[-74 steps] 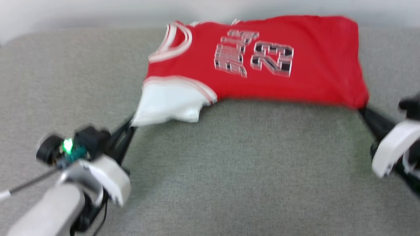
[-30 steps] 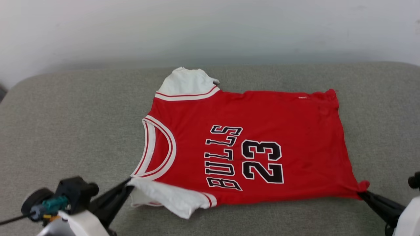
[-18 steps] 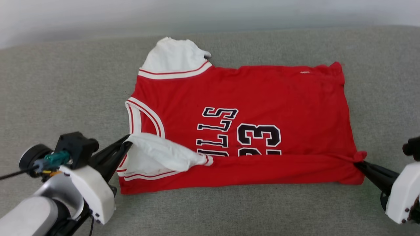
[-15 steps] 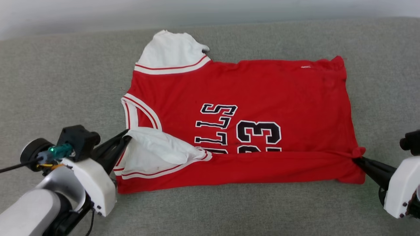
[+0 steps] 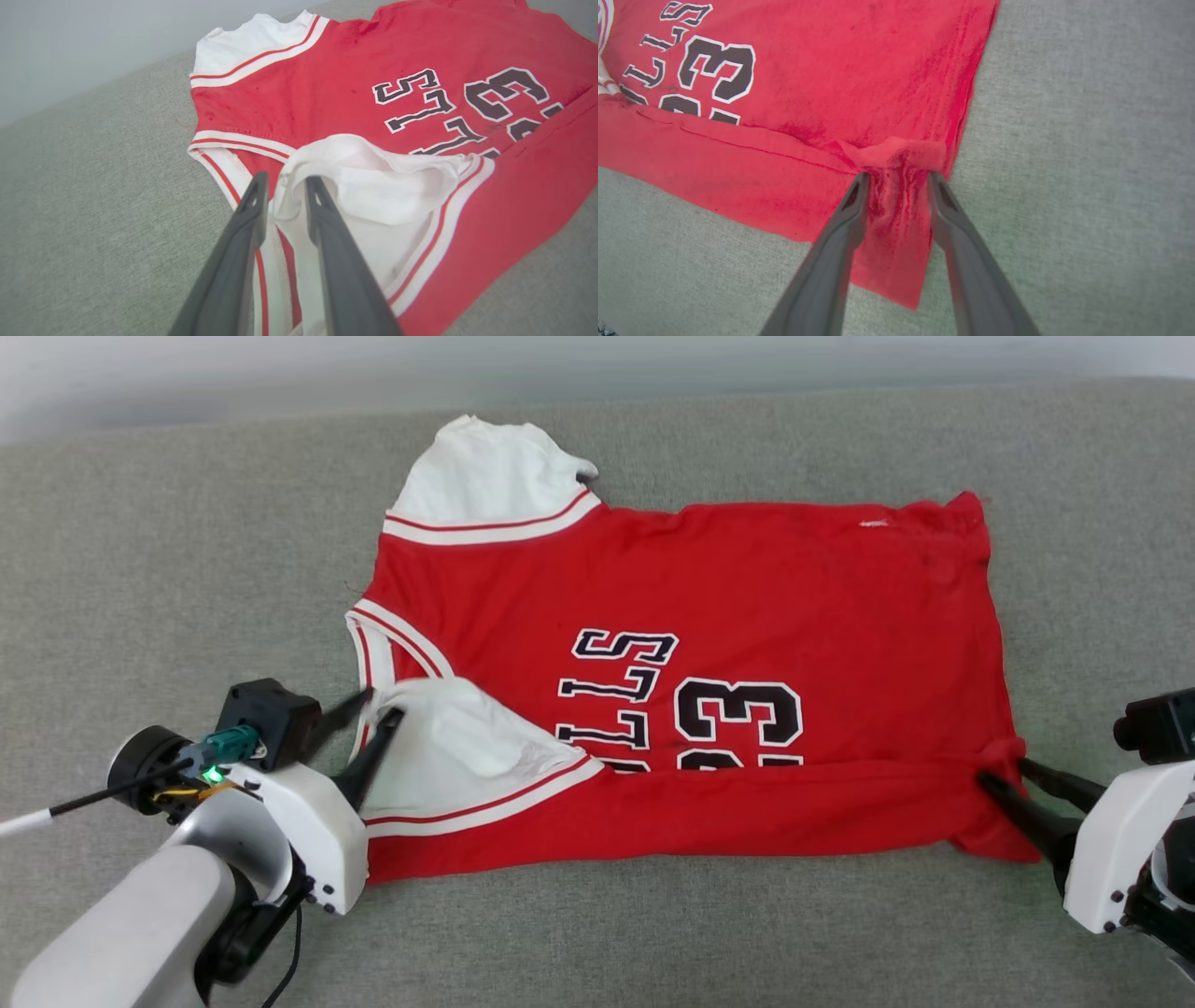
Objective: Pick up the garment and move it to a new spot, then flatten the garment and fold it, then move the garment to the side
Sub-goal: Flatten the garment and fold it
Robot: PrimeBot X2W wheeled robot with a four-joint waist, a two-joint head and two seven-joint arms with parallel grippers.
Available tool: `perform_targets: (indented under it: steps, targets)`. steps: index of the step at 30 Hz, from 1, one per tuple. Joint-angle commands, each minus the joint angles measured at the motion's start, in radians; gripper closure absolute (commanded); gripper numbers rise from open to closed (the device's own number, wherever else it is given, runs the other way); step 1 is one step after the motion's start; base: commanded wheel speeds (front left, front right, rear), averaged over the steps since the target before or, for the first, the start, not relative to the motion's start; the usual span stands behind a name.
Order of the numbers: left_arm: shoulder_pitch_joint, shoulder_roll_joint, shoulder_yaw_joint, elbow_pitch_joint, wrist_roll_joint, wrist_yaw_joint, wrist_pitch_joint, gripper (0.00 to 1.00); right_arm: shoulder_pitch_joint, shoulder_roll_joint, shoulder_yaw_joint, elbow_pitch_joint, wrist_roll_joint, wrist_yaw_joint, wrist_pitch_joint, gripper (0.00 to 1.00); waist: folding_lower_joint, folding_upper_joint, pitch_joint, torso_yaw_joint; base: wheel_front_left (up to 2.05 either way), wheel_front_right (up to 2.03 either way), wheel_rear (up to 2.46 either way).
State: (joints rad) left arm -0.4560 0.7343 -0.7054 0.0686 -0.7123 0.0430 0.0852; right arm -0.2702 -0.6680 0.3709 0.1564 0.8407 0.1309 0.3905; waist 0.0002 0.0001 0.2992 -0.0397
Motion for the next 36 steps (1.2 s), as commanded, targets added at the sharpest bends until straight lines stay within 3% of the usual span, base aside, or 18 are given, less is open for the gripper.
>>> perform_targets:
  steps: [1,5,12,22,27,32,34,36]
  targets:
    - [0.003,-0.009,0.005,0.009,0.005,0.009,-0.017,0.0,-0.019,0.007,0.002,0.003,-0.001,0.0,-0.005,0.0,-0.0002,-0.0001,-0.016,0.003,0.0,0.0,0.0]
    - [0.034,-0.039,0.015,0.044,-0.015,0.029,-0.06,0.0,-0.012,0.013,0.008,0.009,-0.022,0.0,-0.025,0.0,-0.0002,-0.0001,-0.06,0.008,0.0,0.0,0.0]
    - [0.12,-0.029,0.025,0.007,-0.059,0.081,-0.048,0.0,0.025,0.035,-0.028,-0.017,-0.079,0.0,-0.044,0.0,-0.0002,-0.0001,-0.117,0.007,0.0,0.0,0.0]
    - [0.244,0.027,-0.003,-0.091,-0.099,0.206,0.103,0.0,0.147,0.132,-0.154,-0.15,-0.2,0.0,0.015,0.0,-0.0002,-0.0001,-0.113,-0.014,0.0,0.0,0.0]
    - [0.227,0.02,0.0,-0.094,-0.087,0.274,0.142,0.0,0.208,0.176,-0.234,-0.245,-0.236,0.0,0.07,0.0,-0.0002,-0.0001,-0.072,-0.029,0.0,0.0,0.0]
    - [0.211,0.034,-0.032,-0.065,-0.056,0.31,0.21,0.0,0.247,0.2,-0.284,-0.324,-0.265,0.0,0.112,0.0,-0.0002,-0.0001,-0.029,-0.045,0.0,0.0,0.0]
    - [0.213,0.03,-0.053,-0.049,-0.053,0.305,0.239,0.0,0.253,0.209,-0.294,-0.343,-0.276,0.0,0.126,0.0,-0.0002,-0.0001,-0.018,-0.048,0.0,0.0,0.0]
    - [0.213,0.013,-0.068,-0.04,-0.067,0.292,0.261,0.73,0.257,0.216,-0.307,-0.35,-0.292,0.0,0.139,0.0,-0.0002,-0.0001,-0.012,-0.048,0.0,0.0,0.0]
